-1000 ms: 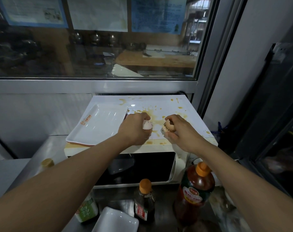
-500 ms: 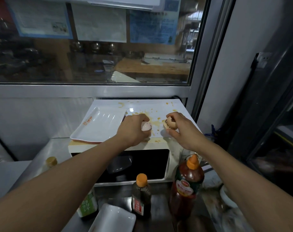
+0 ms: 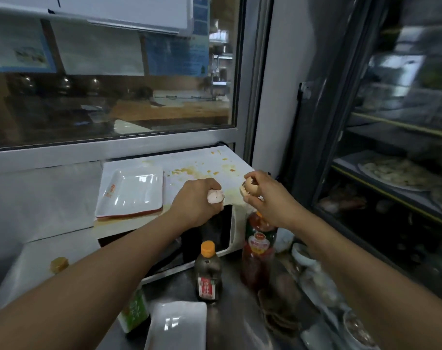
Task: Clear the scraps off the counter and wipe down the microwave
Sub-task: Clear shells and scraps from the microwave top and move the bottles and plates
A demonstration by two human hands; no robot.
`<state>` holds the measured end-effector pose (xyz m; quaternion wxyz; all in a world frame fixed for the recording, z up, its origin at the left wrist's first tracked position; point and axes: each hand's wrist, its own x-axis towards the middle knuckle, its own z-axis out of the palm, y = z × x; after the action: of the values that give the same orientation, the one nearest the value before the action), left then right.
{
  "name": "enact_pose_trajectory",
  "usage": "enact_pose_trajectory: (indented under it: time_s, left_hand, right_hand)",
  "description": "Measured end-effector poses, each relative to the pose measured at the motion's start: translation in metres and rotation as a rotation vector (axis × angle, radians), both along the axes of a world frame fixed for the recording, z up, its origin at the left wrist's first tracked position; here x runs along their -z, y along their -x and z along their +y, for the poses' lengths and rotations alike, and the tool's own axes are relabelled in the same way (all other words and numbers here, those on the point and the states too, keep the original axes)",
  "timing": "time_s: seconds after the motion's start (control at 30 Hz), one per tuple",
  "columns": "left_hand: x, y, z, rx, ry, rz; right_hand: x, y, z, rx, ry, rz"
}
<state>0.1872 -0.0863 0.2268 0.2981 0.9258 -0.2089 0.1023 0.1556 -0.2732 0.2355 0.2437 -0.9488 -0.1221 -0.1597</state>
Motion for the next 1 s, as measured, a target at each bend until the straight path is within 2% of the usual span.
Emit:
enact_pose_trajectory:
  time_s: [0.3,0.63,0.8,1.0]
  left_hand:
    - [0.014,0.081,0.001,0.292,-0.048,0.043]
    - [0.021,0.203,-0.077,0.687,-0.042,0.075]
    - [0.022,0.283,-0.125,0.825,-0.063,0.088]
    - [0.026,0.42,-0.168,1.024,-0.079,0.107]
  right_hand:
    - [0.024,0.142,0.013,0.276,-0.051,0.013]
    - [0.029,0.317,-0.018,0.646,-0.059,0.053]
    - [0.031,0.425,-0.03,0.819,-0.086,0.046]
    - [0.036,0.577,-0.034,1.016,-0.14,0.036]
